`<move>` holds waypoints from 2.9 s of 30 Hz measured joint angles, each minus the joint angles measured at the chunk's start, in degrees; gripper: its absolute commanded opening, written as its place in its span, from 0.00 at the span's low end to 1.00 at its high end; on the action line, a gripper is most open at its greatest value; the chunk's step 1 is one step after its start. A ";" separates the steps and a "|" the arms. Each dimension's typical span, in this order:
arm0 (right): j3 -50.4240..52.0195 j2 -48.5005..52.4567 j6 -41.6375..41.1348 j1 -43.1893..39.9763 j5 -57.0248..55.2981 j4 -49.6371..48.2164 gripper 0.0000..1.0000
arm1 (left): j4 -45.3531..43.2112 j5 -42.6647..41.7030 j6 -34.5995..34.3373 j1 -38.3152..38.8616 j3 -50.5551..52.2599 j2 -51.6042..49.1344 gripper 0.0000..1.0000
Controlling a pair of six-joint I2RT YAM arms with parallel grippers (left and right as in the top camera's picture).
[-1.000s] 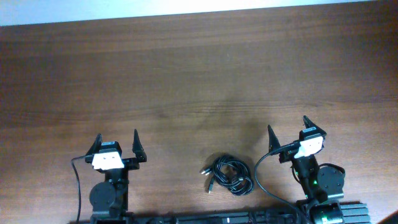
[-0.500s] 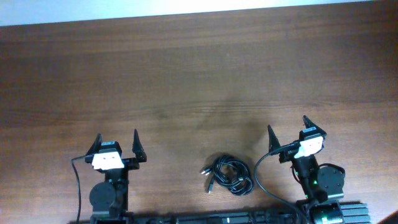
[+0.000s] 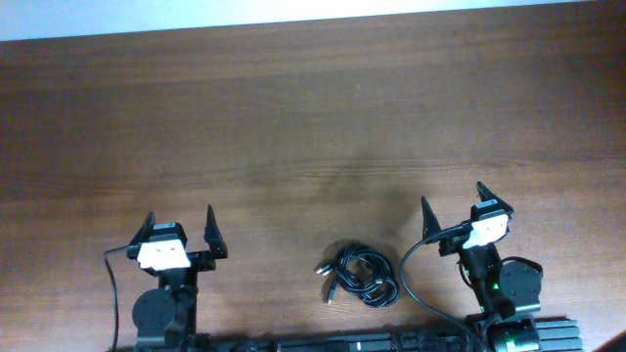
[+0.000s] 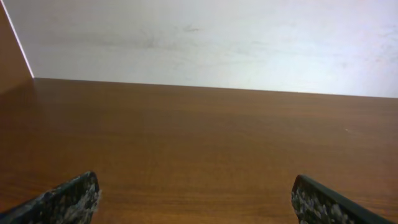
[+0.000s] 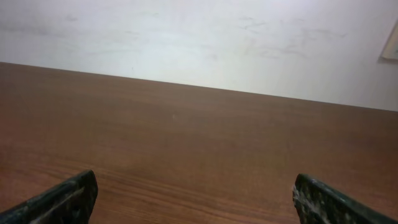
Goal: Untangle cables
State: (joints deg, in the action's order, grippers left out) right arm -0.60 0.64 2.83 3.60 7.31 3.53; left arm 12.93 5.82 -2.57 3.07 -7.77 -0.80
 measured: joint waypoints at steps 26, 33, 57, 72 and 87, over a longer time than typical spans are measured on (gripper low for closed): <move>0.00 0.00 -0.04 0.00 0.00 0.00 0.99 | 7.45 0.00 3.06 -0.04 -9.66 -5.95 0.99; 0.00 0.00 -0.04 0.00 0.00 0.00 0.99 | 7.69 0.00 3.26 -0.04 -12.63 -13.75 0.99; 0.00 0.00 -0.04 0.00 0.00 0.00 0.99 | 9.11 -0.04 4.76 -0.04 -16.65 -15.23 0.99; 0.00 0.00 -0.02 0.00 0.00 0.00 0.99 | 10.08 -2.01 5.20 -0.04 -18.95 -15.23 0.99; 0.00 0.04 -0.07 -0.02 0.00 0.00 0.99 | 10.38 -4.94 5.20 -0.04 -22.95 -25.24 0.99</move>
State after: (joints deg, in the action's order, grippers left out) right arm -0.60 0.69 2.76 3.57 7.31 3.53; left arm 23.31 0.89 2.63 3.03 -30.72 -26.04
